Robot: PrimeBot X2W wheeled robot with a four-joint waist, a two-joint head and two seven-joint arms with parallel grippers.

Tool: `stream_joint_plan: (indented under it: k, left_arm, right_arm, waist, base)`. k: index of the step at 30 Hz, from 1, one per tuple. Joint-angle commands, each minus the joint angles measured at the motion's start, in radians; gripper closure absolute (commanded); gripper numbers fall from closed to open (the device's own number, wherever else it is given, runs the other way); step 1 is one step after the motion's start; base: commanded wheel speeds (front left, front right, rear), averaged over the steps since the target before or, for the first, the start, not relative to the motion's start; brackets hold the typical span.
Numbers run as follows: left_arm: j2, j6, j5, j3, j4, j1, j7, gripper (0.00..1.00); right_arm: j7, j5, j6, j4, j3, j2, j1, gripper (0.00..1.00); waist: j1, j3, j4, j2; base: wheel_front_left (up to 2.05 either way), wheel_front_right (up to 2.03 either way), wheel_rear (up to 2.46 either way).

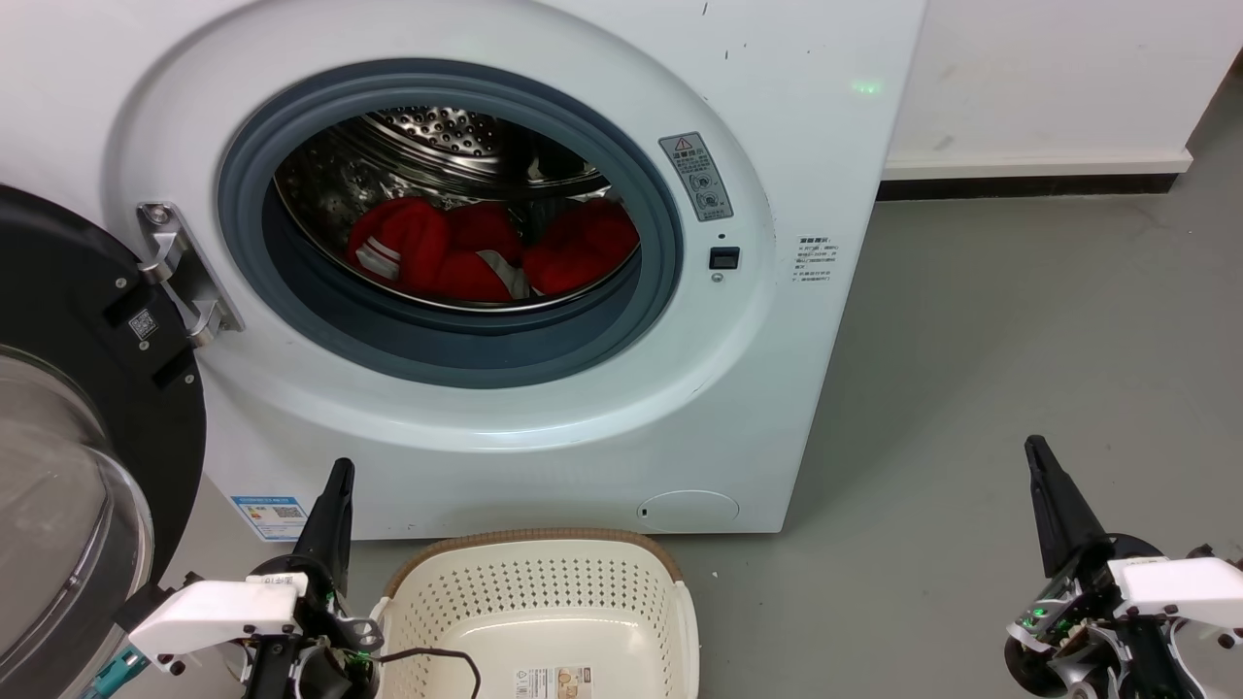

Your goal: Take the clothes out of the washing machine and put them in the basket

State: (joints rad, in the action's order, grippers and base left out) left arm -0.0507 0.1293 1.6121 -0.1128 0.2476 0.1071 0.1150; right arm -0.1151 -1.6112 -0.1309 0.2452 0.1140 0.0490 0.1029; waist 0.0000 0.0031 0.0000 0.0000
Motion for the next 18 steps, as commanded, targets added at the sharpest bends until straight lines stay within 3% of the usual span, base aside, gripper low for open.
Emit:
stream_joint_plan:
  k: [1, 18]
  left_arm:
    - [0.001, 0.004, 0.002, -0.003, -0.002, 0.005, 0.001, 1.00]
    - [0.001, 0.004, 0.002, -0.003, -0.002, 0.005, 0.001, 1.00]
  right_arm:
    - [-0.001, -0.004, 0.000, 0.002, -0.001, 0.002, 0.012, 1.00]
    - [-0.001, -0.004, 0.000, 0.002, -0.001, 0.002, 0.012, 1.00]
  waist:
    - [0.0000, 0.000, 0.000, 0.0000]
    - [0.0000, 0.000, 0.000, 0.0000]
  base:
    - [0.00, 0.00, 0.00]
    - [0.00, 0.00, 0.00]
